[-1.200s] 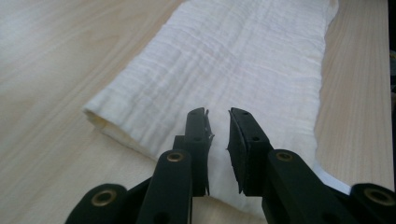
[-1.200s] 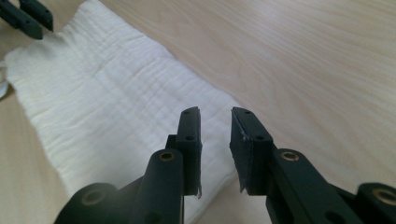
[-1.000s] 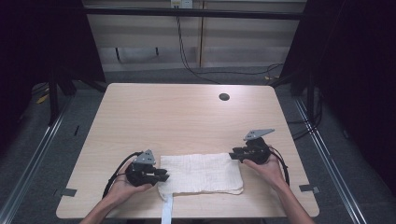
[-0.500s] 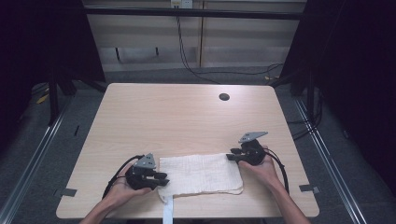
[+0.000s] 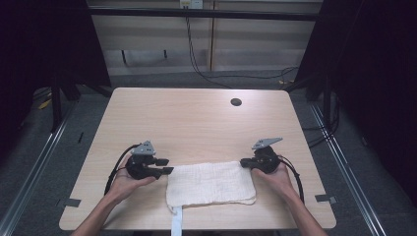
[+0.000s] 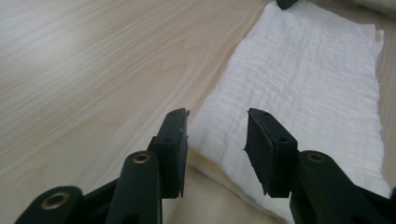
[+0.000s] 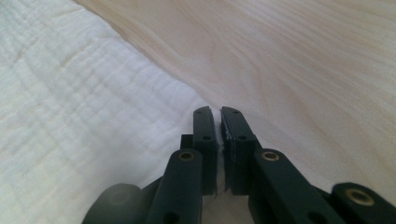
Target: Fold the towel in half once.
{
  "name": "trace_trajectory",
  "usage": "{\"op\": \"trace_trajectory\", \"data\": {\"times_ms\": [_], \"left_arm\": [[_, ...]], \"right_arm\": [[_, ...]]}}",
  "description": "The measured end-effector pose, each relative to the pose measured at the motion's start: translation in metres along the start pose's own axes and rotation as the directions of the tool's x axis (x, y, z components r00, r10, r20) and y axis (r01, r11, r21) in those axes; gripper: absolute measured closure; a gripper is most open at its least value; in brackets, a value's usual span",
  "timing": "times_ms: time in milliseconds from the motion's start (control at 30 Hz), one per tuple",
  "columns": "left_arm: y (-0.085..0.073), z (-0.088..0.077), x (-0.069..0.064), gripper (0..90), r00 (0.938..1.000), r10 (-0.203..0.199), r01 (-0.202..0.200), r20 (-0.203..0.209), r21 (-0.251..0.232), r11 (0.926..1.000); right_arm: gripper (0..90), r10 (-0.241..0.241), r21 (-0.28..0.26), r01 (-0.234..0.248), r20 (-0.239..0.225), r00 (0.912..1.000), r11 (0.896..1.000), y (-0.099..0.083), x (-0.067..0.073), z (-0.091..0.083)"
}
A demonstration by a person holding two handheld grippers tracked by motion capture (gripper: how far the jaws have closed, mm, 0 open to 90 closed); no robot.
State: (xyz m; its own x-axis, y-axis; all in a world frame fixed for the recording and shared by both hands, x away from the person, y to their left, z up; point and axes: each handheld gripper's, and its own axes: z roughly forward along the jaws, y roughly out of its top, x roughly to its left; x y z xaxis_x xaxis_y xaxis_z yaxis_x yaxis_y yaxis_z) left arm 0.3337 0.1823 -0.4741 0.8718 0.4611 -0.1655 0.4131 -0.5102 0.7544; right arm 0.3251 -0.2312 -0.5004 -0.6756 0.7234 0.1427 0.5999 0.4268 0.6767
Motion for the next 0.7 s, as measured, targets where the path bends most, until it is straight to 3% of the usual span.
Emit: {"op": "trace_trajectory", "data": {"times_ms": [133,300,533,700], "left_arm": [[-0.001,0.014,0.004,57.6,0.9999,-0.012,0.012,0.008,0.036,0.9993],[-0.007,0.020,0.008,57.1,0.9995,-0.031,0.030,0.002,0.066,0.9974],[-0.008,0.030,0.005,78.2,0.9997,-0.005,0.002,0.025,0.085,0.9964],[-0.003,0.037,0.001,83.3,0.9994,-0.014,0.012,0.033,0.080,0.9967]], "right_arm": [[85.3,-0.001,-0.001,0.001,-0.001,1.0000,1.000,0.000,0.000,0.000],[85.5,-0.008,0.003,0.008,-0.001,1.0000,1.000,0.000,0.001,0.000],[86.2,0.006,0.014,-0.007,0.010,0.9999,1.000,-0.005,-0.004,-0.008],[86.2,0.013,0.012,-0.013,0.018,0.9997,1.000,-0.013,-0.008,-0.016]]}}
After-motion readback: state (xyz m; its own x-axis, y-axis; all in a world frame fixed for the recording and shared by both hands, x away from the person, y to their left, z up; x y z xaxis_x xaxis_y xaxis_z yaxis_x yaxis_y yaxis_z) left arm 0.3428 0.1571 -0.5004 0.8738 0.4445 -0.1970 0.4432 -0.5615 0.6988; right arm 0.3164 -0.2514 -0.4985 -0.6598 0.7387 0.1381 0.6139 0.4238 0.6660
